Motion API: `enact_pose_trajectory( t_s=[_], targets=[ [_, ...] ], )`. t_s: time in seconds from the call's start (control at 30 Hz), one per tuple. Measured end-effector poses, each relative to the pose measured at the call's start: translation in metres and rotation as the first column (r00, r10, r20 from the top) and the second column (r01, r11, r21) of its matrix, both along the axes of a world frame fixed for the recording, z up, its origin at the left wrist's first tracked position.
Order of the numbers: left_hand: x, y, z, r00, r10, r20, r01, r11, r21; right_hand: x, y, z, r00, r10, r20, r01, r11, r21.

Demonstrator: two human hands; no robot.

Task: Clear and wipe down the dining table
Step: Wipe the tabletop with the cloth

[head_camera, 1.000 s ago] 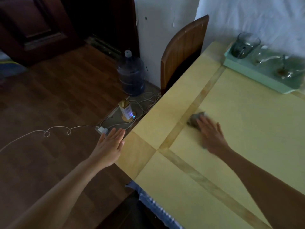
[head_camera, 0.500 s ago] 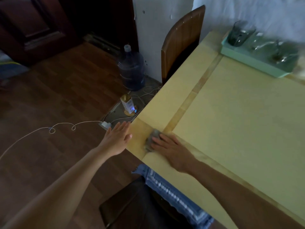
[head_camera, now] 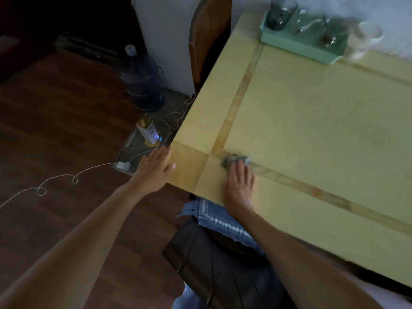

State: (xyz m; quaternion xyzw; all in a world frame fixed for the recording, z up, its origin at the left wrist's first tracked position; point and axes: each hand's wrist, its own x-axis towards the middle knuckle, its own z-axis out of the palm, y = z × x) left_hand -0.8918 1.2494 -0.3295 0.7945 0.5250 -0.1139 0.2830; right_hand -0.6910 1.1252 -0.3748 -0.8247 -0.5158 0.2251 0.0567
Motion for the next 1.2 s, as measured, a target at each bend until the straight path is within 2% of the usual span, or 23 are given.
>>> enact_pose_trajectory(
  t_s=[0.1, 0.17, 0.27, 0.37, 0.43, 0.6, 0.73, 0.8, 0.87, 0.97, 1.07, 1.2],
  targets=[
    [-0.005, 0.0, 0.004, 1.0, 0.016, 0.021, -0.016, 1.0, 0.024, -0.058, 0.038, 0.011, 0.971, 0.222, -0.094, -0.222, 0.975, 0.005],
    [-0.006, 0.001, 0.005, 0.999, 0.023, 0.025, -0.024, 0.998, 0.055, -0.073, 0.049, 0.012, 0.916, 0.387, -0.104, -0.389, 0.921, -0.001],
    [0.006, -0.003, 0.008, 1.0, 0.0, 0.015, -0.001, 0.998, 0.06, -0.046, 0.032, 0.007, 0.787, 0.617, 0.013, -0.616, 0.787, -0.03],
    [0.032, -0.013, 0.015, 0.999, -0.044, -0.009, 0.044, 0.999, 0.018, 0.006, -0.016, -0.002, 0.736, 0.653, 0.178, -0.669, 0.743, 0.039],
    [0.057, -0.025, 0.021, 0.996, -0.091, -0.022, 0.091, 0.996, 0.009, 0.045, -0.058, -0.008, 0.76, 0.599, 0.253, -0.628, 0.777, 0.049],
    [0.129, -0.07, 0.038, 0.981, -0.193, 0.001, 0.193, 0.98, 0.037, 0.141, -0.176, -0.005, 0.812, 0.442, 0.38, -0.462, 0.886, -0.044],
    [0.183, -0.125, 0.044, 0.955, -0.295, 0.009, 0.295, 0.955, 0.014, 0.19, -0.254, 0.01, 0.886, 0.261, 0.384, -0.28, 0.96, -0.008],
    [0.208, -0.158, 0.044, 0.94, -0.342, -0.004, 0.342, 0.94, -0.017, 0.205, -0.279, 0.012, 0.934, 0.191, 0.302, -0.193, 0.981, -0.023],
    [0.232, -0.192, 0.045, 0.921, -0.39, -0.022, 0.389, 0.92, -0.052, 0.218, -0.298, 0.015, 0.97, 0.113, 0.214, -0.124, 0.992, 0.037],
    [0.269, -0.242, 0.049, 0.89, -0.456, -0.024, 0.454, 0.889, -0.057, 0.233, -0.329, 0.025, 0.993, -0.1, -0.062, 0.107, 0.988, 0.114],
    [0.309, -0.294, 0.061, 0.868, -0.497, 0.005, 0.496, 0.867, -0.05, 0.249, -0.365, 0.047, 0.897, -0.362, -0.254, 0.409, 0.898, 0.165],
    [0.37, -0.37, 0.077, 0.825, -0.564, 0.017, 0.564, 0.826, 0.007, 0.284, -0.442, 0.08, 0.783, -0.491, -0.383, 0.591, 0.779, 0.21]
  ],
)
